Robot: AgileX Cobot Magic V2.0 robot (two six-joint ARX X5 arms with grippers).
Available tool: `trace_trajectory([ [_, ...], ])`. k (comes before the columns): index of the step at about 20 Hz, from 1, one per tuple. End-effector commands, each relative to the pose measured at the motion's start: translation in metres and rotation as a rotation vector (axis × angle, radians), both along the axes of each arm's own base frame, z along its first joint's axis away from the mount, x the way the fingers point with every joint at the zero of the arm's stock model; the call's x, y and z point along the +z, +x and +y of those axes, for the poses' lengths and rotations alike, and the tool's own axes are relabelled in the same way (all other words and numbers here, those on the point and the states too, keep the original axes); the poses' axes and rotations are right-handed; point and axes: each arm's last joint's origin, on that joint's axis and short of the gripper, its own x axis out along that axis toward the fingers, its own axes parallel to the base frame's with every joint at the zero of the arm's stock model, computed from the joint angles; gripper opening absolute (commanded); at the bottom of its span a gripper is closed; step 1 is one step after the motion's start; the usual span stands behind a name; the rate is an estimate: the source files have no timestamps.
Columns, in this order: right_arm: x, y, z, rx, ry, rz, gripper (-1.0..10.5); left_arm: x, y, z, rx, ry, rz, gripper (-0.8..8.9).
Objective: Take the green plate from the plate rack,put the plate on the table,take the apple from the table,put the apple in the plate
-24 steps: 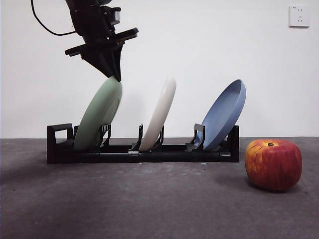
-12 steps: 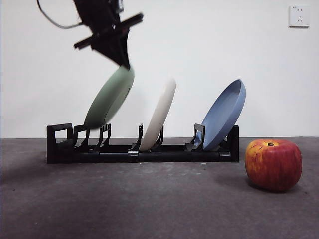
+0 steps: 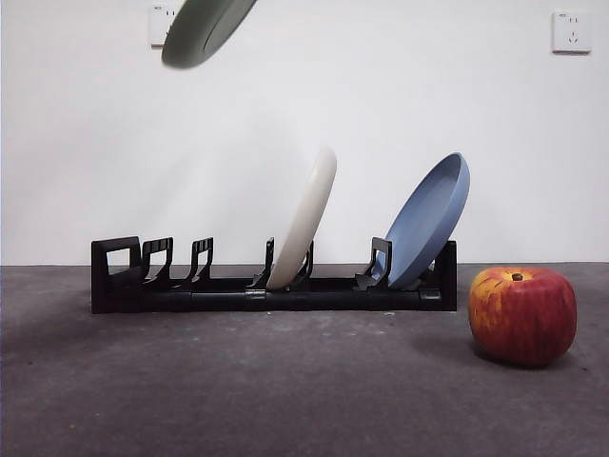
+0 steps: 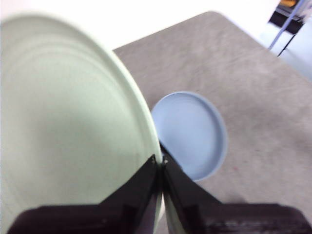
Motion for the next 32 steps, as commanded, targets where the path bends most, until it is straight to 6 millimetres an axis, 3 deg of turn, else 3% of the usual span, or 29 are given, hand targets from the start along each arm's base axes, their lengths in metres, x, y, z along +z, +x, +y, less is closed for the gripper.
trace_trajectory([
  [1,0.0,0.001,0.0,0.005,-0.009,-0.005,6.0,0.02,-0.04,-0.006,-0.042,0.044,-0.099,-0.09],
  [4,0.0,0.0,0.0,0.005,-0.012,0.002,6.0,0.031,-0.099,-0.013,-0.034,0.142,-0.178,-0.09],
  [6,-0.001,0.0,0.0,0.005,-0.015,0.008,6.0,0.024,-0.134,-0.013,-0.069,0.206,-0.181,-0.09],
  [10,-0.002,-0.001,0.0,0.005,-0.019,0.02,6.0,-0.018,-0.188,-0.012,-0.123,0.291,-0.086,-0.09],
  [13,-0.002,-0.001,0.0,0.005,-0.019,0.02,6.0,-0.065,-0.205,-0.016,-0.131,0.36,0.042,-0.09],
  [16,-0.002,-0.001,0.0,0.005,-0.02,0.024,6.0,-0.113,-0.208,-0.028,-0.09,0.456,0.161,-0.09],
  [20,-0.003,-0.002,-0.001,0.005,-0.027,0.041,6.0,-0.167,-0.197,-0.053,-0.072,0.546,0.198,-0.09],
  [28,-0.006,-0.005,-0.002,0.005,-0.04,0.076,6.0,-0.232,-0.149,-0.111,-0.098,0.619,0.171,-0.09],
  [32,-0.006,-0.005,-0.002,0.006,-0.041,0.075,6.0,-0.27,-0.117,-0.122,-0.123,0.656,0.267,-0.09],
])
